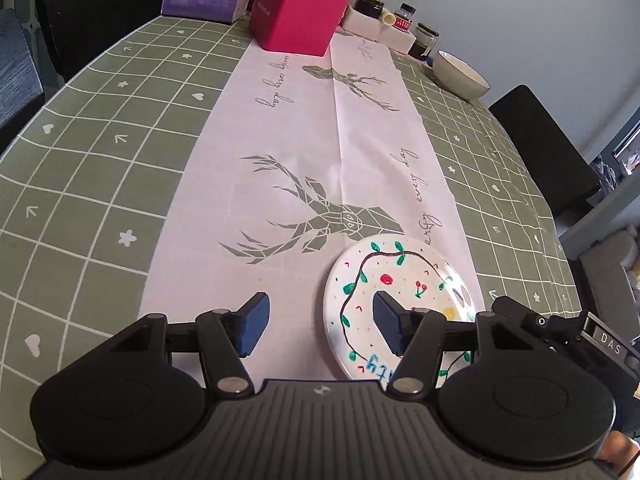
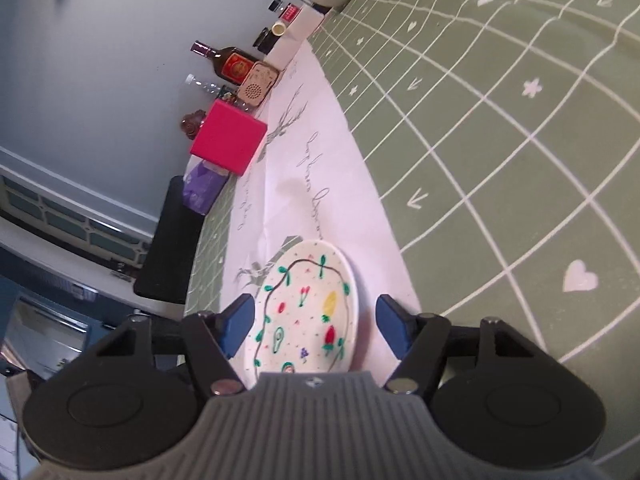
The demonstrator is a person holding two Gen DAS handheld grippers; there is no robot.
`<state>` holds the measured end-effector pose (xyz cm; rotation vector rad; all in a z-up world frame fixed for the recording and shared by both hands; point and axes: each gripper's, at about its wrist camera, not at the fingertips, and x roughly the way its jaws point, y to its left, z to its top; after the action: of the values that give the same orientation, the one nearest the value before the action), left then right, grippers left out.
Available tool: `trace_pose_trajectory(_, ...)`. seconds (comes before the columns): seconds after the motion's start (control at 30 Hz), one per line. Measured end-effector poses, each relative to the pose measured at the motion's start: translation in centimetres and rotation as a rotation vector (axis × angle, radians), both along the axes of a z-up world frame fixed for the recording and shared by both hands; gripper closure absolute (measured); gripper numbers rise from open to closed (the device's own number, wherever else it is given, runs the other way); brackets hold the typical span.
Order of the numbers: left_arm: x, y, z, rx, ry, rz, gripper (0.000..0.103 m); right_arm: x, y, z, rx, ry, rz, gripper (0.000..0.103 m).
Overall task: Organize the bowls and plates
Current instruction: 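Close both grippers on the white painted plate's rim, then lift and carry the white plate with both grippers to the glass plates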
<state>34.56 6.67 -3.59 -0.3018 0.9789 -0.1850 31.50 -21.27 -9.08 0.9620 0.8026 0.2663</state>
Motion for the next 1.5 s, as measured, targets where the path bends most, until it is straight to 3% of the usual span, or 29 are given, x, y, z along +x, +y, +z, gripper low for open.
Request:
trace_pose_trajectory(0.13,0.8,-0.2,-1.2,-0.052,0.047,0.071,0.035,0.9,0.4,0.0,-0.029,-0.031,0.056,0.038)
trace_pose_trajectory(0.27,1.4,-0.3,-1.8,-0.053,0.076,0.124,0.036,1.7,0.5,-0.1,-0.01,-0.013,0.094,0.037)
trace_pose_trajectory(0.4,1.7,-0.4,-1.9,-0.105,0.107,0.145,0.044,1.4,0.8,0.0,-0.023,-0.032,0.117,0.034)
trace_pose_trajectory(0.5,1.9,-0.6,-2.2,-0.11,0.128,0.142,0.059,1.1,1.3,0.2,-0.05,-0.069,0.138,0.03)
trace_pose_trajectory(0.53,1.9,-0.6,-2.2,-0.101,0.128,0.149,0.069,0.9,1.3,0.1,-0.047,-0.076,0.122,0.03)
trace_pose_trajectory(0.6,1.8,-0.6,-2.4,-0.116,0.13,0.157,0.078,0.7,1.0,-0.4,-0.02,-0.058,0.059,0.04)
trace_pose_trajectory(0.7,1.7,-0.4,-2.5,-0.123,0.13,0.173,0.082,0.6,0.4,-1.2,-0.006,-0.033,0.011,0.065)
trace_pose_trajectory(0.77,1.6,0.0,-2.5,-0.142,0.135,0.191,0.082,0.3,-0.4,-2.1,0.033,-0.011,-0.012,0.089)
trace_pose_trajectory(0.83,1.5,0.2,-2.6,-0.149,0.137,0.205,0.084,0.2,-1.3,-3.2,0.121,0.019,-0.026,0.102)
trace_pose_trajectory(0.87,1.4,0.3,-2.5,-0.144,0.132,0.206,0.085,0.0,-1.6,-3.6,0.16,0.018,-0.029,0.103)
trace_pose_trajectory(1.1,-0.2,1.0,-1.5,-0.133,0.106,0.219,0.088,-1.1,-1.4,-4.2,0.26,0.01,-0.028,0.101)
trace_pose_trajectory(1.27,-0.8,3.0,-2.3,-0.213,0.161,0.272,0.088,-1.1,-1.0,-4.9,0.382,0.034,0.018,0.091)
trace_pose_trajectory(1.5,-1.3,3.5,-2.7,-0.211,0.171,0.293,0.088,-0.6,0.7,-3.0,0.301,0.033,0.069,0.071)
